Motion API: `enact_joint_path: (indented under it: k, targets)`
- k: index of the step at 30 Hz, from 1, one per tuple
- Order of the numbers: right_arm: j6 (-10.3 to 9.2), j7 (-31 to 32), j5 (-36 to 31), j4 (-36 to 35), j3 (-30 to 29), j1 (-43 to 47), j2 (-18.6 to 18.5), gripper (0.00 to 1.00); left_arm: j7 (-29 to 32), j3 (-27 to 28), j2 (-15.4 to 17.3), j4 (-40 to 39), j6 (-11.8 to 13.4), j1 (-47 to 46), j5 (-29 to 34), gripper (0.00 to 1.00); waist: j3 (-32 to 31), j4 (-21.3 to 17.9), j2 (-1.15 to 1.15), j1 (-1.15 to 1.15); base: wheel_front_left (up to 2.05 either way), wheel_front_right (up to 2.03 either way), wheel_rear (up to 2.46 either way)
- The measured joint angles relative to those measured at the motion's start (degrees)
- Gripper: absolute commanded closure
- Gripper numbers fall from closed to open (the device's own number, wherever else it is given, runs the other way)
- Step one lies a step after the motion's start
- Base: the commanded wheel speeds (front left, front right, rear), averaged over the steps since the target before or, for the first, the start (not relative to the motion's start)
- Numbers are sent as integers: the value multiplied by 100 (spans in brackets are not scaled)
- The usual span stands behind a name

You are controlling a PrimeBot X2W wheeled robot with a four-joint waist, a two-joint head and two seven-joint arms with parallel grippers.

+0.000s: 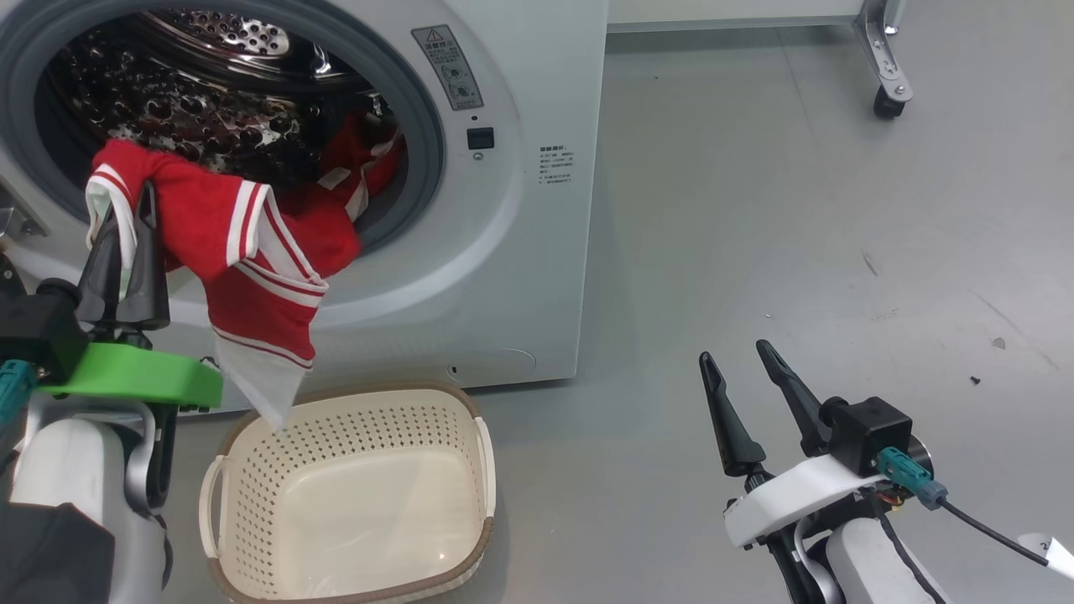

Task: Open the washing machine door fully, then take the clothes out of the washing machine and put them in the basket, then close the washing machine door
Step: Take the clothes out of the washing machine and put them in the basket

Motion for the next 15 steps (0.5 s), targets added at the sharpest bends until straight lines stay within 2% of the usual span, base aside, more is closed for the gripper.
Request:
enact_joint_path:
  k: [7,15]
  targets:
    - [1,0,-8,-41,-18,-1,0,0,-4,75,-36,-571,5,9,10,100,46,4,0,0,0,0,0]
    - [1,0,-30,-66,-13,-2,0,0,-26,21,-37,-505,8,366,16,100,124,-4,0,0,0,0,0]
